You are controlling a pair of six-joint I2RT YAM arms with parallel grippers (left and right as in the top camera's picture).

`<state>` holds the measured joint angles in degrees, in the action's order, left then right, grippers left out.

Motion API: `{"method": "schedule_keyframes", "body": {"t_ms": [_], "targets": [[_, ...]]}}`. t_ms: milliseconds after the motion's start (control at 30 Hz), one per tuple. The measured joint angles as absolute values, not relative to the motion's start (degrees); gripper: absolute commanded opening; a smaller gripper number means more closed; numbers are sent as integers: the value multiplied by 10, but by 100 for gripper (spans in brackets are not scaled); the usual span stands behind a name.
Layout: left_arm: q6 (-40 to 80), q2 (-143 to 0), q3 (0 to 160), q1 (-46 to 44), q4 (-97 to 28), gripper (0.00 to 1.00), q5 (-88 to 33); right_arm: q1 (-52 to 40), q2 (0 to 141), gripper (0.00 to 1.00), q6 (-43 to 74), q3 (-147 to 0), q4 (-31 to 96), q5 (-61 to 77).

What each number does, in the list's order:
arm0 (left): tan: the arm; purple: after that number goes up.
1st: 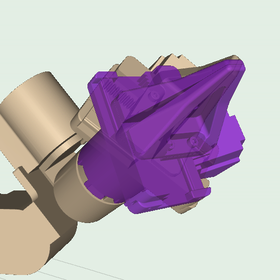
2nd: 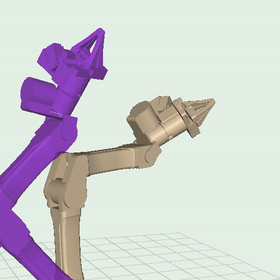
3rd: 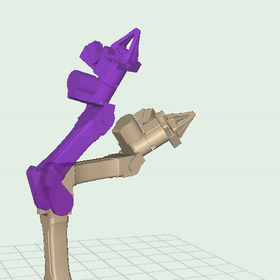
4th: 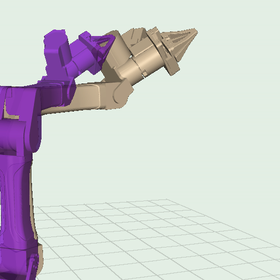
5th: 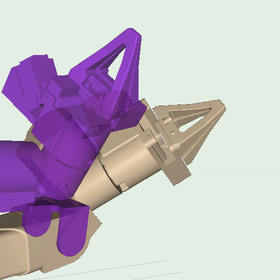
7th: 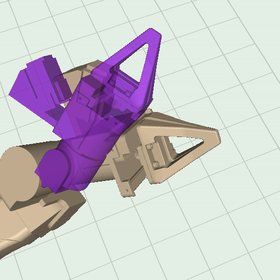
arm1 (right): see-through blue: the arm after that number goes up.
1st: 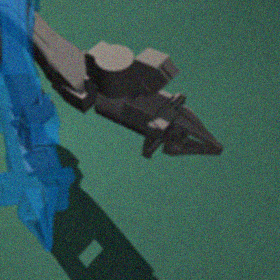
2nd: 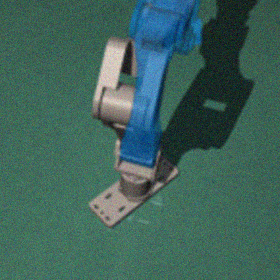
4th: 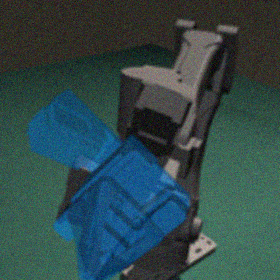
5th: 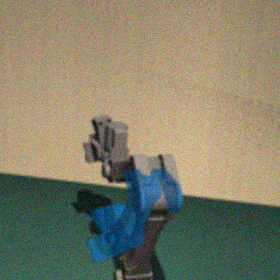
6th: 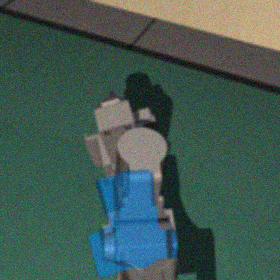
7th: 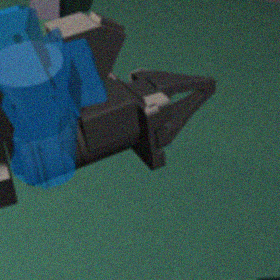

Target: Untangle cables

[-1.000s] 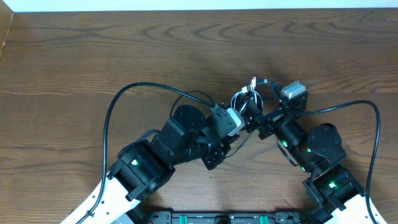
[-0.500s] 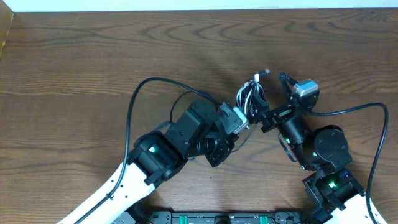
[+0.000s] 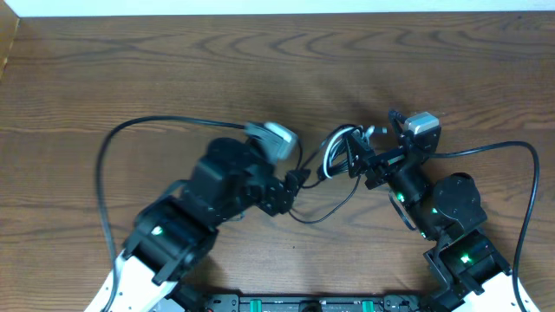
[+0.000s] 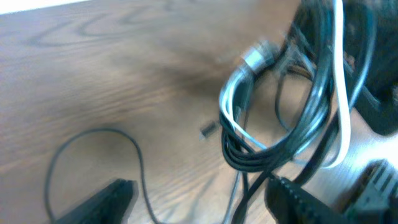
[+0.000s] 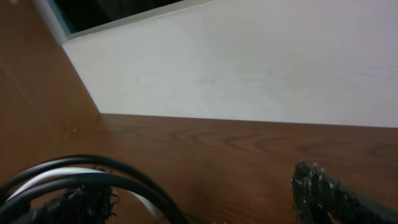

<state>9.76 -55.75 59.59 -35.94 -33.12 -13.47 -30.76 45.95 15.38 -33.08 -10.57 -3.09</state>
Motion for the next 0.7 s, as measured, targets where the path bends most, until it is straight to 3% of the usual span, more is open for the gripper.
{"method": "schedule_keyframes", "body": {"t_ms": [300, 467, 700], "targets": [[268, -597, 596, -297, -299, 86, -196, -308, 456, 88, 155, -331, -110, -1], [350, -650, 596, -235, -301, 93, -198, -308, 456, 89, 155, -331, -110, 5], [340, -677, 596, -211, -288, 96, -218, -308, 456, 89, 155, -331, -69, 5]]}}
